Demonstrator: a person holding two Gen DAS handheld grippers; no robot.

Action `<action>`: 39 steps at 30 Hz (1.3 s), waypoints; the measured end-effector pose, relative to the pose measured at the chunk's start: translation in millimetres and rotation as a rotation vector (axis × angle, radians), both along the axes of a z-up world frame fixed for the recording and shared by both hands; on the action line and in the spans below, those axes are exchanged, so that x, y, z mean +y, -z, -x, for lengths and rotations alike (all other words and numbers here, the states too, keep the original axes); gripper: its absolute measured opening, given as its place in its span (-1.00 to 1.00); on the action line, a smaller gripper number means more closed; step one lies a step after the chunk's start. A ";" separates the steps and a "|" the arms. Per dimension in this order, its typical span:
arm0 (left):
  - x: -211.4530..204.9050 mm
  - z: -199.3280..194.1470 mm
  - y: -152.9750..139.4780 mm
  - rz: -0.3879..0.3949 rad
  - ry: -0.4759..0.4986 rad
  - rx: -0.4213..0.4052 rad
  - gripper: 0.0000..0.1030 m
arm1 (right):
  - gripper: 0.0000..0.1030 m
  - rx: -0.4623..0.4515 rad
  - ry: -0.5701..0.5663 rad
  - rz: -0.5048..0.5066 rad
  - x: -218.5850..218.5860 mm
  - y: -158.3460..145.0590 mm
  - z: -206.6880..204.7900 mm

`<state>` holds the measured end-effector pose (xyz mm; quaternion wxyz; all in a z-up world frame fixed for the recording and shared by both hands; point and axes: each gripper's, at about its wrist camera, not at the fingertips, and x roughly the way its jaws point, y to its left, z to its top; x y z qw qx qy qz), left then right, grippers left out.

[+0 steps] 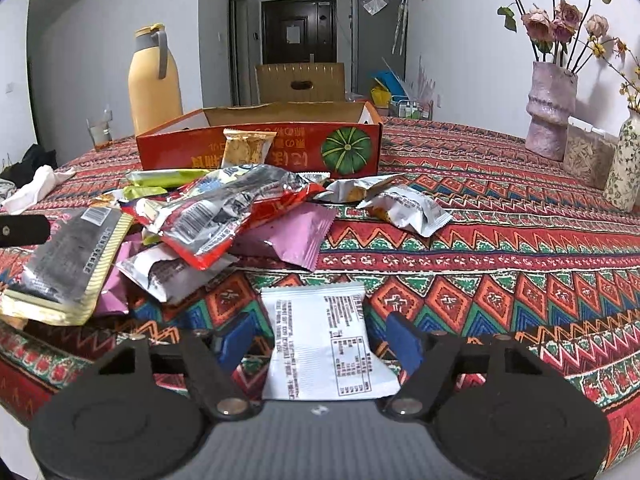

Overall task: Organize snacks
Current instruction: 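Grasp the white printed snack packet with the right gripper while the left gripper approaches the wafer bar, then grasp the yellow-and-white wafer bar with the left gripper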

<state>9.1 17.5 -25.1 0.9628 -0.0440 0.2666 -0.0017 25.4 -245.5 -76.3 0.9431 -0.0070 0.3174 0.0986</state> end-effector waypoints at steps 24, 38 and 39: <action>-8.8 -29.2 1.6 -0.016 -0.032 0.085 1.00 | -0.20 -0.108 -0.005 -0.065 -6.5 -14.7 4.4; -12.6 -51.8 19.1 0.050 -0.015 0.197 0.22 | -0.19 -0.087 -0.014 -0.084 -7.8 -6.3 -1.6; -12.7 -51.9 19.1 0.051 -0.015 0.197 0.17 | -0.19 -0.085 -0.015 -0.085 -7.6 -6.0 -2.0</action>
